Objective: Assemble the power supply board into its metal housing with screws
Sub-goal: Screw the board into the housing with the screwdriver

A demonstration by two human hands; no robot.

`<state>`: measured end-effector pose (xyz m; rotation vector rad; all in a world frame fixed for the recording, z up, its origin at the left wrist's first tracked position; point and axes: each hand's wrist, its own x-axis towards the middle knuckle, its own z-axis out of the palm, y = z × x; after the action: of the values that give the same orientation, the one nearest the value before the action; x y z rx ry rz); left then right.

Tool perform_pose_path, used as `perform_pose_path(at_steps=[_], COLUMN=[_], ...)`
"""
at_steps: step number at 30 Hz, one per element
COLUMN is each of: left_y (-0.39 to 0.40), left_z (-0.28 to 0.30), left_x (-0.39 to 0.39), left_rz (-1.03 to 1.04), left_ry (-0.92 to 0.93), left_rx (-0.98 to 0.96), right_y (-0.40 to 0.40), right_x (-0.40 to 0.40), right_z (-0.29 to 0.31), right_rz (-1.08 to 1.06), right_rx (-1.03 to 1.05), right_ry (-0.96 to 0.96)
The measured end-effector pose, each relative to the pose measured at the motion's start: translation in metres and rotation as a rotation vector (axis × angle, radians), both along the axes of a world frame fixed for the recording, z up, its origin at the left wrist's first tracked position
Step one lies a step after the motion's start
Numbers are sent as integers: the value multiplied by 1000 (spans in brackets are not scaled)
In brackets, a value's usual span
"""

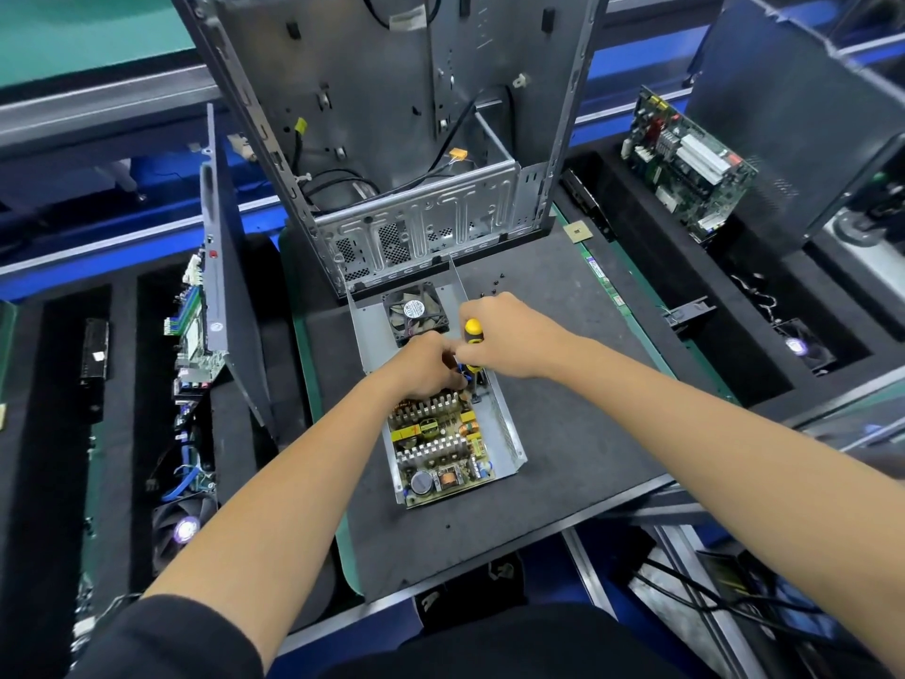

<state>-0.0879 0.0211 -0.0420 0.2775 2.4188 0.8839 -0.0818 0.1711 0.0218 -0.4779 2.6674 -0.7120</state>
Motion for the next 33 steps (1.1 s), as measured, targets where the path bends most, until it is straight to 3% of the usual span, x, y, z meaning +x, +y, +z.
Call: perform_pose_path(at_steps=[23,28,33], left_y=[0,0,1], left_z=[-4,-7,-7], left_x=[0,1,3], left_rz=[-50,-35,-64], left_ry=[29,30,70], left_rx=[4,-16,-14], right_y=[-4,-10,-10], right_x=[3,0,-5], right_z=[9,7,9], right_rz=[178,256,346], right_rx=[212,136,319], right_ry=[90,85,161])
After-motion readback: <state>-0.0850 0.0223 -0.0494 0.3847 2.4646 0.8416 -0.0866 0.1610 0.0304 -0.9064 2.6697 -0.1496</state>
